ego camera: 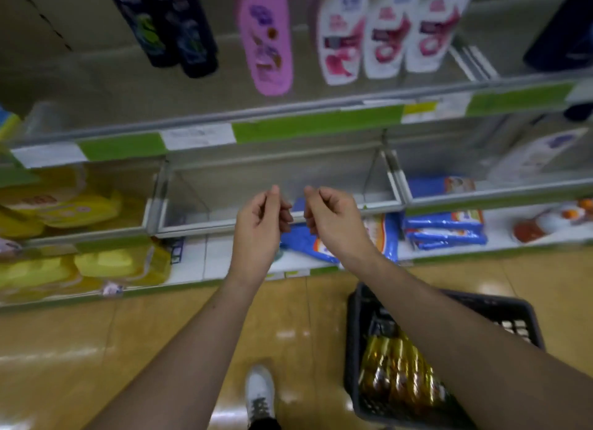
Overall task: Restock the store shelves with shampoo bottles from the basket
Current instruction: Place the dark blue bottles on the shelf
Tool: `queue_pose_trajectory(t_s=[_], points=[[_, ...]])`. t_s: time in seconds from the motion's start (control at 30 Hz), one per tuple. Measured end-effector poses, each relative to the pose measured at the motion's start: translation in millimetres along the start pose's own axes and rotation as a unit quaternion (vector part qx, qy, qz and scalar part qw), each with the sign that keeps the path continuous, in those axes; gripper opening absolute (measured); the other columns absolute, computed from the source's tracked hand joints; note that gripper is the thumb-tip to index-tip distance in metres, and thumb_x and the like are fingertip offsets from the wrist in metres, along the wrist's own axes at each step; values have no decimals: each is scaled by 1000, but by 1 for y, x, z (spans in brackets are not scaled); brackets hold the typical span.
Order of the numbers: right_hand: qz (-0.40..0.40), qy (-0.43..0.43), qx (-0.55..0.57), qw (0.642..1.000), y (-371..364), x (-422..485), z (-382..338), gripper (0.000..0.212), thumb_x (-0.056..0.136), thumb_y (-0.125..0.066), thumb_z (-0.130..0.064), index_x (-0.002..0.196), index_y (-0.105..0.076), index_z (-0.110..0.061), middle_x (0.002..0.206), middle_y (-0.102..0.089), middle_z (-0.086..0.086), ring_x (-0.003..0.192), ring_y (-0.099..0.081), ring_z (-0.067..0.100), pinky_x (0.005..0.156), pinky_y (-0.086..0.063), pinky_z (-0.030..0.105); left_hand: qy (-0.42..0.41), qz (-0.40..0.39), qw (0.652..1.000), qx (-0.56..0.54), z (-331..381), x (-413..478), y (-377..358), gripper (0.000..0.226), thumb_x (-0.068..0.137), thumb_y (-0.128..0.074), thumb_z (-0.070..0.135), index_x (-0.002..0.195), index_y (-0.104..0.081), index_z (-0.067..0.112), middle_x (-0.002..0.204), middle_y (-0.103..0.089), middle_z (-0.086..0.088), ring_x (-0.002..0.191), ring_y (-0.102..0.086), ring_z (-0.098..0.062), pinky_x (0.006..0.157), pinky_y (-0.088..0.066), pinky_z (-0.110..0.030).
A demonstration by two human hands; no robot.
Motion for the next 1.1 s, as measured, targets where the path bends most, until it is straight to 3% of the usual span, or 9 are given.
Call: queue_pose_trajectory(t_s=[0.23, 0.37, 0.5, 0.6, 0.77, 0.83, 0.93, 1.03, 1.1], points=[[51, -136, -35, 989, 110, -53, 131, 38, 104, -51, -21, 73, -52, 0, 63, -47, 11, 55, -44, 12, 54, -36, 26, 135, -137, 979, 65, -114, -66, -101, 29, 106, -45, 24, 92, -62, 5, 77, -62, -10, 67, -59, -14, 61, -46, -16], [92, -217, -80, 969, 166, -79, 200, 32, 101, -55, -28, 73, -57, -12, 64, -53, 4, 61, -51, 15, 61, -43, 33, 163, -238, 949, 128, -178, -90, -152, 21, 103, -49, 32, 93, -62, 19, 79, -67, 0, 73, -65, -10, 72, -50, -33], [120, -276, -89, 949, 207, -99, 259, 30, 100, -56, -32, 90, -62, -5, 72, -59, 5, 65, -54, 12, 64, -45, 33, 167, -297, 923, 179, -230, -106, -195, 16, 102, -50, 39, 93, -60, 30, 86, -66, 3, 82, -68, -15, 83, -56, -45], [148, -303, -72, 939, 235, -113, 300, 23, 100, -56, -32, 100, -63, -9, 87, -66, 7, 73, -57, 14, 70, -49, 36, 177, -334, 903, 202, -262, -121, -227, 16, 102, -49, 39, 93, -59, 32, 87, -65, 4, 82, -65, -12, 80, -53, -35], [170, -360, -95, 913, 278, -123, 385, 19, 101, -55, -32, 115, -57, -19, 97, -62, -8, 75, -56, 2, 58, -42, 14, 197, -359, 878, 248, -334, -135, -284, 15, 102, -50, 40, 103, -61, 31, 91, -66, 8, 73, -61, -2, 59, -43, -10], [172, -373, -90, 907, 291, -122, 421, 26, 101, -56, -33, 124, -54, -20, 108, -63, -6, 82, -58, 5, 55, -38, 10, 199, -366, 871, 262, -366, -139, -307, 17, 102, -50, 38, 109, -61, 28, 94, -64, 11, 73, -58, 0, 57, -41, -7], [170, -386, -98, 901, 306, -117, 471, 38, 100, -59, -32, 134, -49, -18, 128, -60, -3, 108, -57, 14, 77, -42, 21, 197, -387, 851, 296, -413, -145, -337, 26, 102, -50, 38, 120, -59, 23, 106, -61, 11, 87, -56, -1, 68, -40, -10], [184, -401, -81, 894, 319, -108, 515, 44, 99, -62, -28, 138, -44, -17, 126, -61, -1, 107, -57, 15, 86, -47, 30, 182, -409, 836, 317, -457, -150, -364, 30, 101, -53, 35, 126, -57, 19, 119, -62, 4, 89, -55, -3, 68, -39, -14], [202, -417, -58, 884, 326, -100, 544, 47, 99, -62, -24, 140, -40, -15, 126, -61, 2, 106, -56, 15, 84, -47, 27, 171, -421, 824, 338, -483, -151, -381, 33, 100, -55, 31, 131, -55, 18, 123, -60, 2, 83, -54, -2, 66, -43, -15]])
Point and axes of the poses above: each hand's wrist, its own x-axis towards the middle knuckle, its own y-axis out of the back of the hand, z = x × y, the point moved 3 cm from there along x, towards the middle knuckle
